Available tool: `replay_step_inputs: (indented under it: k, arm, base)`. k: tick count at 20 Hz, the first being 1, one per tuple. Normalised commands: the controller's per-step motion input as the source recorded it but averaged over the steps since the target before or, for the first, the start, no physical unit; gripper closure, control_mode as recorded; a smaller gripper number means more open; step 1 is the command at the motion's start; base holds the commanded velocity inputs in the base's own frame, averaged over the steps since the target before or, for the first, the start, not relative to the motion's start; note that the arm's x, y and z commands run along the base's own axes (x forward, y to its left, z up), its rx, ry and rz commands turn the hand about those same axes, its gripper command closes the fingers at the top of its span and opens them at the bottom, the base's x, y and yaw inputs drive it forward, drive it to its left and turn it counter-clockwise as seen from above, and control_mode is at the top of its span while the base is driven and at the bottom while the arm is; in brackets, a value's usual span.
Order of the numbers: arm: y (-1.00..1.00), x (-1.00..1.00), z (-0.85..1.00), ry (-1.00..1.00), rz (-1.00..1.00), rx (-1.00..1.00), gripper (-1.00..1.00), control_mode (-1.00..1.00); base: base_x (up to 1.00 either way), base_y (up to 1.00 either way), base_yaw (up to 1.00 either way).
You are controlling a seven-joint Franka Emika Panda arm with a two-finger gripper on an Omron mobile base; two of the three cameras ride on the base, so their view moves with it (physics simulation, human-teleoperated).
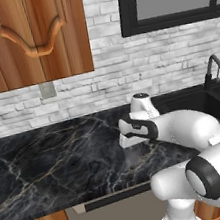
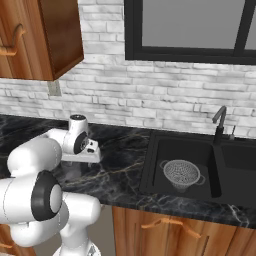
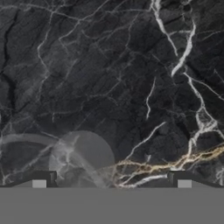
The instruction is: Place the colander in the left basin and the glass cup in the right basin of the sink.
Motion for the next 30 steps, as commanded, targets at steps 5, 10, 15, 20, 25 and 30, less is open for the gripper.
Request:
replay_step_inputs:
  k: [5,10,15,20,25,30]
  arm:
    - [0.00,0.16,-0.01,0.00,0.00,0.00,-1.00,-1.00]
    - [0.00,0.02,0.00,0.00,0.00,0.00,-1.00,-1.00]
    - [0.00,0.00,0.00,0.00,0.00,0.00,-1.00,-1.00]
    - [0.00,0.04,-0.03,0.00,0.00,0.00,-1.00,-1.00]
    - [0.00,0.09,-0.10,0.00,0.00,0.00,-1.00,-1.00]
    - [0.00,0.06,-0.16,0.00,0.00,0.00,-1.00,-1.00]
  base:
    - [0.00,0.00,0.00]
    - [0.00,0.00,0.00]
    - [0.00,0.00,0.00]
    - [0.00,0.00,0.00]
    - [0.00,0.00,0.00]
    - [0.00,0.00,0.00]
